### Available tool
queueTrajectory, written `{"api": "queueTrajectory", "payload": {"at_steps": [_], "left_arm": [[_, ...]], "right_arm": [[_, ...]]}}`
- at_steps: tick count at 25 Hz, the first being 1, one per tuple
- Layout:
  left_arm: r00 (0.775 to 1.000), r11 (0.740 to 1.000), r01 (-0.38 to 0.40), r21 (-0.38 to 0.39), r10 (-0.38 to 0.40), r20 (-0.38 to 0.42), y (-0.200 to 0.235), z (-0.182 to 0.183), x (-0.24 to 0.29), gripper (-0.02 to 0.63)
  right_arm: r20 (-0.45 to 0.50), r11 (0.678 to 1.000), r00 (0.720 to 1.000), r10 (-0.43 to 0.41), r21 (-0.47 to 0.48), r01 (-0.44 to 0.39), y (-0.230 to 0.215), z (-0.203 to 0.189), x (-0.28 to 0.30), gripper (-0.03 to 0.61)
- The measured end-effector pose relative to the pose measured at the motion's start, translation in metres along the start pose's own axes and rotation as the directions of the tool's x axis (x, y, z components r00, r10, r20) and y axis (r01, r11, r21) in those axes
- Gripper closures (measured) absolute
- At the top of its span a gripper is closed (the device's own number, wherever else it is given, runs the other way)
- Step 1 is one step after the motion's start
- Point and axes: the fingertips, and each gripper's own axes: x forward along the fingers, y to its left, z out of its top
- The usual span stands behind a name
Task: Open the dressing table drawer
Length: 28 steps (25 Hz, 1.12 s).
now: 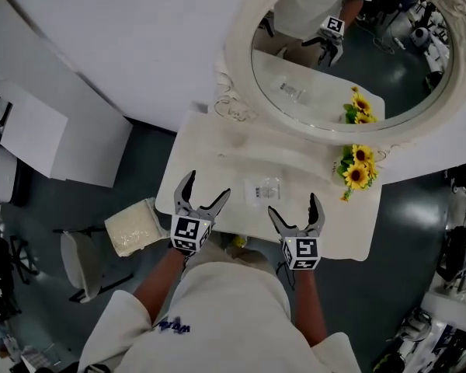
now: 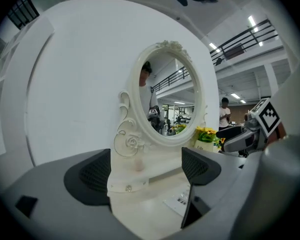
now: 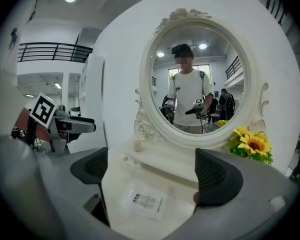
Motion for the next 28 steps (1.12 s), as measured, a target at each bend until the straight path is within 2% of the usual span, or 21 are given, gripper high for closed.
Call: {"api": "queueTrajectory", "payload": {"at_steps": [7, 10, 13, 17, 23, 26, 28], "left_arm": [[0.996, 1.0, 0.012, -0.016, -0.013, -0.093, 0.017, -0.045, 0.029, 0.164], [0.991, 0.998, -0.012, -0.065, 0.003, -0.131, 0.026, -0.068, 0.04, 0.164], [0.986, 0.996, -0.033, -0.081, 0.019, -0.167, 0.035, -0.089, 0.054, 0.164], [0.974, 0.998, -0.041, -0.051, 0.029, -0.223, 0.044, -0.113, 0.076, 0.164], [0.954, 0.999, -0.016, -0.029, 0.006, -0.301, 0.038, -0.147, 0.11, 0.167], [0.938, 1.0, 0.015, 0.015, -0.009, -0.345, 0.034, -0.165, 0.124, 0.186], [0.928, 1.0, -0.017, 0.009, 0.019, -0.373, 0.037, -0.173, 0.131, 0.226]], "right_arm": [[-0.038, 1.0, 0.999, 0.015, 0.006, -0.015, 0.011, -0.029, 0.033, 0.018], [-0.031, 1.0, 1.0, -0.002, 0.02, 0.003, 0.014, -0.038, 0.047, 0.021], [-0.053, 1.0, 0.999, 0.005, 0.013, -0.004, 0.022, -0.05, 0.064, 0.021], [-0.065, 0.998, 0.998, -0.002, 0.069, 0.007, 0.027, -0.066, 0.077, 0.04], [-0.099, 0.995, 0.995, -0.023, 0.096, 0.033, 0.02, -0.091, 0.095, 0.071], [-0.112, 0.993, 0.994, -0.01, 0.114, 0.023, 0.022, -0.101, 0.102, 0.078], [-0.122, 0.993, 0.993, 0.004, 0.121, 0.011, 0.026, -0.106, 0.105, 0.094]]}}
